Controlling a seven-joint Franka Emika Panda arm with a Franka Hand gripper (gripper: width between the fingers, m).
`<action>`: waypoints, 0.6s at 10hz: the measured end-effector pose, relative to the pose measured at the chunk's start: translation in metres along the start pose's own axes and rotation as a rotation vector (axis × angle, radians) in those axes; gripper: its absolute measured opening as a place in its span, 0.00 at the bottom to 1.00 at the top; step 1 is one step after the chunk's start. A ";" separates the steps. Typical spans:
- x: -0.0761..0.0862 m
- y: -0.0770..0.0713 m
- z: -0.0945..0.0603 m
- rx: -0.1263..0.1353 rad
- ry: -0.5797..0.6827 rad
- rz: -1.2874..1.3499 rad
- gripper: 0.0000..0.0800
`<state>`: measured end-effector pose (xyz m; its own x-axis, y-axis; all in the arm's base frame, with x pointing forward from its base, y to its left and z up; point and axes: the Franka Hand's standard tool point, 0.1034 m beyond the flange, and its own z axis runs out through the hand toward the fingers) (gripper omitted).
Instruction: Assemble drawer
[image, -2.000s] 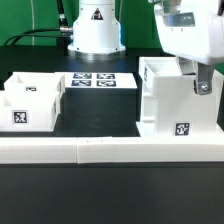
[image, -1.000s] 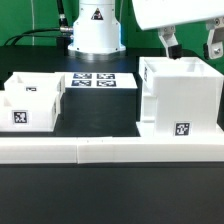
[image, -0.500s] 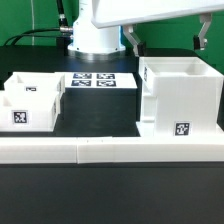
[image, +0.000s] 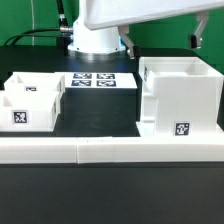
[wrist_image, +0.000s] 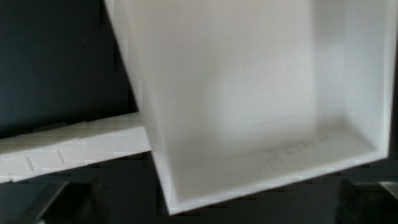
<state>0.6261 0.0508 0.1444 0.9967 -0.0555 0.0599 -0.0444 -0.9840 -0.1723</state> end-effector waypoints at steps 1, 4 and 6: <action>-0.006 0.021 -0.005 -0.016 -0.007 -0.016 0.81; -0.041 0.089 -0.010 -0.058 0.003 -0.069 0.81; -0.042 0.098 -0.008 -0.052 0.001 -0.080 0.81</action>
Offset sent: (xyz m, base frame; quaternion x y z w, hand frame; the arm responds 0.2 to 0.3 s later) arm -0.0337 -0.0541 -0.0109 -0.0035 0.0152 -0.0392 0.9991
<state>0.5795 -0.0449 0.1326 0.9971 0.0233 0.0725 0.0316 -0.9928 -0.1154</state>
